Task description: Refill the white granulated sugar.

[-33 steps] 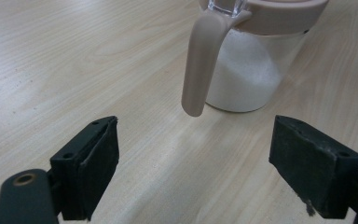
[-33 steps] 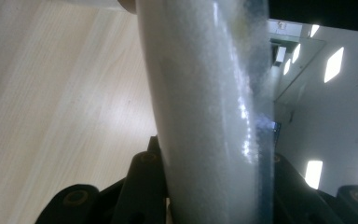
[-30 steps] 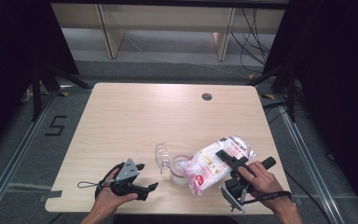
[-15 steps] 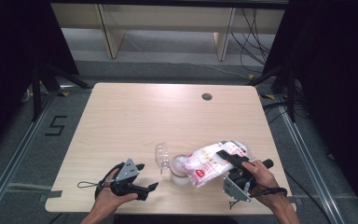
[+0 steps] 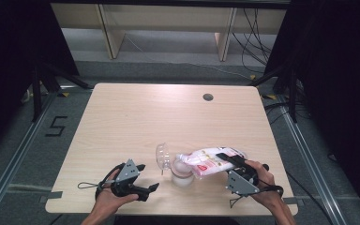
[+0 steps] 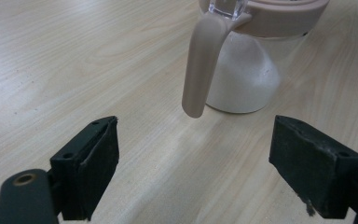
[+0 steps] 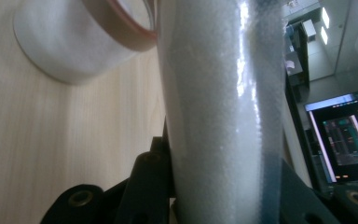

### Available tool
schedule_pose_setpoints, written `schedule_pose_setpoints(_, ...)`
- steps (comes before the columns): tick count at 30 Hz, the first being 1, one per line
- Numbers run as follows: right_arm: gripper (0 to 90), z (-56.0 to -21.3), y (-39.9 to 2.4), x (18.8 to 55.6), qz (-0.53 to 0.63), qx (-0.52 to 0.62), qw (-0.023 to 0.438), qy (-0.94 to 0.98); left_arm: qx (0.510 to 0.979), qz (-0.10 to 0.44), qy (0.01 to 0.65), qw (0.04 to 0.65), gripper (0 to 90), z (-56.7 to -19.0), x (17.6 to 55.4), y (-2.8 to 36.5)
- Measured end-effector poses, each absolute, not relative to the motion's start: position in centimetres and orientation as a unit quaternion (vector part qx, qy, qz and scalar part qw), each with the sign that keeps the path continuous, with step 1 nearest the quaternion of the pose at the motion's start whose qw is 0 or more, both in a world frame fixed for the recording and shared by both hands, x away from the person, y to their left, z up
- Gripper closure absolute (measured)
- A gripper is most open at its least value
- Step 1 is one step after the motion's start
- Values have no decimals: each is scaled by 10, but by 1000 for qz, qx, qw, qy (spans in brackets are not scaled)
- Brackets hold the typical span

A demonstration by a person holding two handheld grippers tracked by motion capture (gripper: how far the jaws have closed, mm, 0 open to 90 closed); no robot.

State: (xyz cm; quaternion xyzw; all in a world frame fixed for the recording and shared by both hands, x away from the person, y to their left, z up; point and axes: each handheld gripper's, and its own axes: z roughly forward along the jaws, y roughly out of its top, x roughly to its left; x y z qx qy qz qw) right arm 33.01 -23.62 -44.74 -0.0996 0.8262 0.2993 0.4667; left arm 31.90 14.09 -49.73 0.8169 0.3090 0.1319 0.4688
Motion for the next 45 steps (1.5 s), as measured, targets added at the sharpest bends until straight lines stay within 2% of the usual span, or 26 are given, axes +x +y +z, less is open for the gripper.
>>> schedule_pose_setpoints(7, 763, -452, -239, 332, 366, -32, 425, 827, 815, 133, 313, 470, 154, -497, 319, 141)
schedule_pose_setpoints(17, 766, -458, -240, 342, 412, -3, 407, 815, 815, 135, 314, 469, 154, -497, 319, 141)
schedule_pose_setpoints(22, 768, -463, -243, 344, 453, 39, 378, 806, 816, 135, 312, 468, 154, -497, 319, 142)
schedule_pose_setpoints(45, 774, -477, -252, 359, 491, 100, 327, 801, 815, 135, 312, 469, 154, -497, 319, 142)
